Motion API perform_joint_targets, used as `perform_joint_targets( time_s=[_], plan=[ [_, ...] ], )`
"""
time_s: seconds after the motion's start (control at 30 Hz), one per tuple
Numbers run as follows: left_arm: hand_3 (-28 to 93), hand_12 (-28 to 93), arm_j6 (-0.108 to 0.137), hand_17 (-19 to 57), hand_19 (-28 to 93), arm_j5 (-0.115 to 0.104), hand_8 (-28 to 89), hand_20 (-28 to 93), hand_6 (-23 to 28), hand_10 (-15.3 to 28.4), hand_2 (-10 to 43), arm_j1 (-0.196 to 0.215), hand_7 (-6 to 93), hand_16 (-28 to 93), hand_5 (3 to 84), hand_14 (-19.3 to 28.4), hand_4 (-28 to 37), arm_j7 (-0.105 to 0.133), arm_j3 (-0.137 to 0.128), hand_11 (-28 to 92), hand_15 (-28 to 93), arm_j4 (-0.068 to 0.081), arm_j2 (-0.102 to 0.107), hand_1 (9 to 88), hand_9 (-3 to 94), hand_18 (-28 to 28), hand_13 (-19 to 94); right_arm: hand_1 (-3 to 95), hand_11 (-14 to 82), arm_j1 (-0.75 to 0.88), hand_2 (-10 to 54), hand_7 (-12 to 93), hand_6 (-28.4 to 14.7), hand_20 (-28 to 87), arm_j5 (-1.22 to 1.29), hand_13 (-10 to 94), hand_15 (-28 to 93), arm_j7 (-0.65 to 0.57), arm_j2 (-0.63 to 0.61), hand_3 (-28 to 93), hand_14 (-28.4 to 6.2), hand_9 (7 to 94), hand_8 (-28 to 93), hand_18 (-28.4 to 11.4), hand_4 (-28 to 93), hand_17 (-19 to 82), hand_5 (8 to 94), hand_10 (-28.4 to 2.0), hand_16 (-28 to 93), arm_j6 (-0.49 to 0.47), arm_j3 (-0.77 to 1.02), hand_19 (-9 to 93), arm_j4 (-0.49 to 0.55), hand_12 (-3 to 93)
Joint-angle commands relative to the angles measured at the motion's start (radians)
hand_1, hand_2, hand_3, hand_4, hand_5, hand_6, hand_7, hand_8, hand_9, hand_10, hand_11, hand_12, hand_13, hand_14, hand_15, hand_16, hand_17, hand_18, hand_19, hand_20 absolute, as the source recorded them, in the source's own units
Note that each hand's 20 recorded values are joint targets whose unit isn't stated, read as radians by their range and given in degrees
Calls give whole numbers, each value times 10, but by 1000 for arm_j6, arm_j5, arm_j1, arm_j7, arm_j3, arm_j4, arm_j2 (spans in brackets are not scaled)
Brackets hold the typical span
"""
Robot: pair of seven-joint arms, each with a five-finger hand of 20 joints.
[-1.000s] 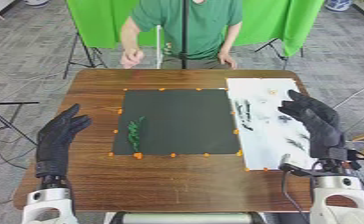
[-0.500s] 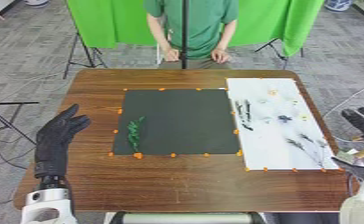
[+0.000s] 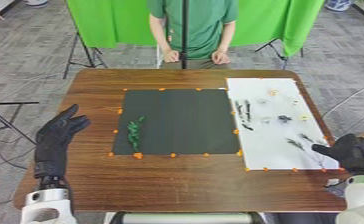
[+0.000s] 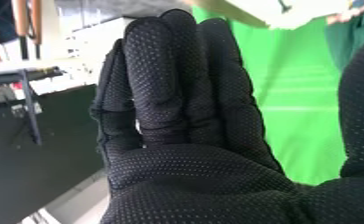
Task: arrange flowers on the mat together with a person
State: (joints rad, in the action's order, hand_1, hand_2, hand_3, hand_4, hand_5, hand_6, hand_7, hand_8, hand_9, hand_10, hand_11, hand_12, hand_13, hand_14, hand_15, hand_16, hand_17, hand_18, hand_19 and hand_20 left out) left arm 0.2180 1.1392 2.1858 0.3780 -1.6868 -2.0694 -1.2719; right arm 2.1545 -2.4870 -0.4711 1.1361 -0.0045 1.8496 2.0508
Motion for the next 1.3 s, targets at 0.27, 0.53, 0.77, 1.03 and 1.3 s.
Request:
perform_joint_targets(
  time_s=[0.27,0.53,0.77,1.03,1.3],
  plan=[
    [714,130,13,178,175,25,-64,239,27,146,38,21,126,-27,479,174,-242,-18,3,186,216,-2,0,262,513,137,461,226,224,-20,-95,107,-70,476,-26,600,591,-42,-40,584,-162,654,-60,-242,-283,230,613,-186,292,-143,-59,576,-16,290],
    [713,130,16,177,175,27,-65,238,28,146,39,22,126,-27,479,174,-242,-26,-1,187,217,-5,0,263,514,137,460,249,234,-14,-95,116,-74,473,-118,613,591,-77,-68,630,-155,666,-48,-246,-282,247,626,-184,294,-154,-122,583,-28,290],
    [715,130,16,175,176,31,-65,237,28,146,36,23,125,-27,478,174,-238,-31,-3,188,218,-10,-3,263,513,137,460,395,309,-12,-95,187,-44,488,-129,677,632,-91,-69,663,-117,714,-42,-240,-280,304,675,-160,316,-75,-166,639,-61,313],
    [713,130,18,174,174,30,-64,235,29,146,33,25,124,-27,478,174,-236,-30,-5,188,217,-12,-6,265,512,137,459,808,261,-19,-95,200,-12,487,-102,790,642,-70,-67,-136,-83,863,159,-227,204,362,793,-101,352,96,-172,660,-88,421],
    [713,130,14,173,173,30,-64,233,30,146,28,30,123,-27,479,174,-233,-35,-5,188,217,-18,-8,265,512,137,459,893,267,-29,-95,220,6,479,-32,861,644,-97,-61,-282,-60,934,174,-222,399,409,861,-86,350,99,-123,682,-20,415]
  ],
)
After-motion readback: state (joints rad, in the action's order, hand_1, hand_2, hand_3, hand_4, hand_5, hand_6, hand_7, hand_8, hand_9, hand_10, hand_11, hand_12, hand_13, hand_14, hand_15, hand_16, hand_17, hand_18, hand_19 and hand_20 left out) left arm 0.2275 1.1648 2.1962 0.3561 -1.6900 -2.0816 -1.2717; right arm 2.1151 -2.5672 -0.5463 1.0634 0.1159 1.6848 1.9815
